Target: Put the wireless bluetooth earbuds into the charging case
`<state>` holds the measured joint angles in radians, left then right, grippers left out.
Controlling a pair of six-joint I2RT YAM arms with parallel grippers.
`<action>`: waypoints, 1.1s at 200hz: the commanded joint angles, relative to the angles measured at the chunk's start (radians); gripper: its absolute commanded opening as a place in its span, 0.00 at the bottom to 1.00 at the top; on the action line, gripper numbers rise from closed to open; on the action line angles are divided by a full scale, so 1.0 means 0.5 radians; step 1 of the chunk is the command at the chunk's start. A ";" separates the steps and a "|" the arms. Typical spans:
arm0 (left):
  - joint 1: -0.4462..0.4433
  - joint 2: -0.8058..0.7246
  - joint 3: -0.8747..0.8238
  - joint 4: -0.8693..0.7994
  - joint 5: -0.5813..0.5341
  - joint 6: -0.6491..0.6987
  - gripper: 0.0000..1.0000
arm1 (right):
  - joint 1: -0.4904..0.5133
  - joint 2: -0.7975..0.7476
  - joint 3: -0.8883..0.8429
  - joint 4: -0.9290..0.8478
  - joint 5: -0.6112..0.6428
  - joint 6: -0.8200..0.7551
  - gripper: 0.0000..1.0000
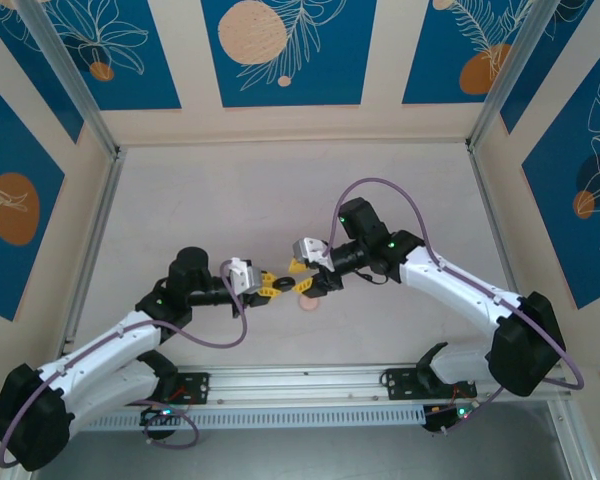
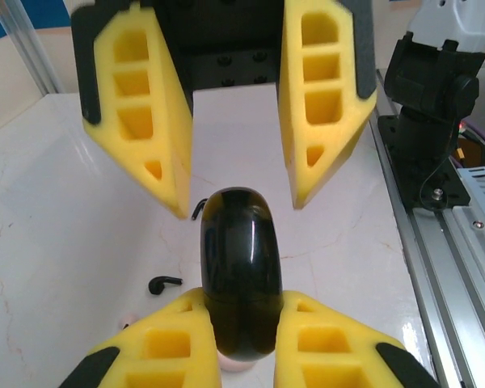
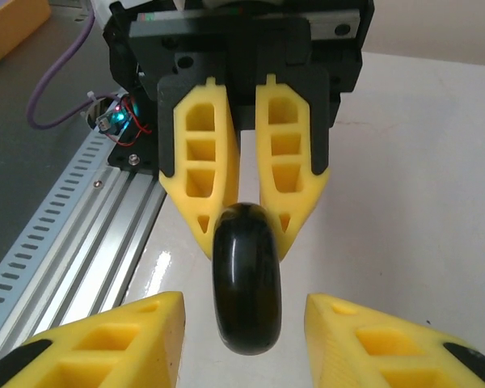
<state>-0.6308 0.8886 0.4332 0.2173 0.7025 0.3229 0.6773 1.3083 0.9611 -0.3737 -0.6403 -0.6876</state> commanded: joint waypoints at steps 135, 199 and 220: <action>-0.011 0.008 0.021 0.019 0.020 0.004 0.38 | 0.059 0.041 0.117 -0.160 0.177 -0.065 0.08; -0.013 0.072 0.063 -0.036 0.056 0.013 0.36 | 0.112 0.043 0.149 -0.171 0.237 -0.089 0.08; -0.013 0.067 0.063 -0.036 0.058 0.008 0.35 | 0.115 0.049 0.155 -0.181 0.240 -0.096 0.08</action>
<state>-0.6308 0.9268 0.4343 0.2115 0.7055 0.3164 0.7277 1.3430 1.0042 -0.4381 -0.5198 -0.7113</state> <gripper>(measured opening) 0.358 0.148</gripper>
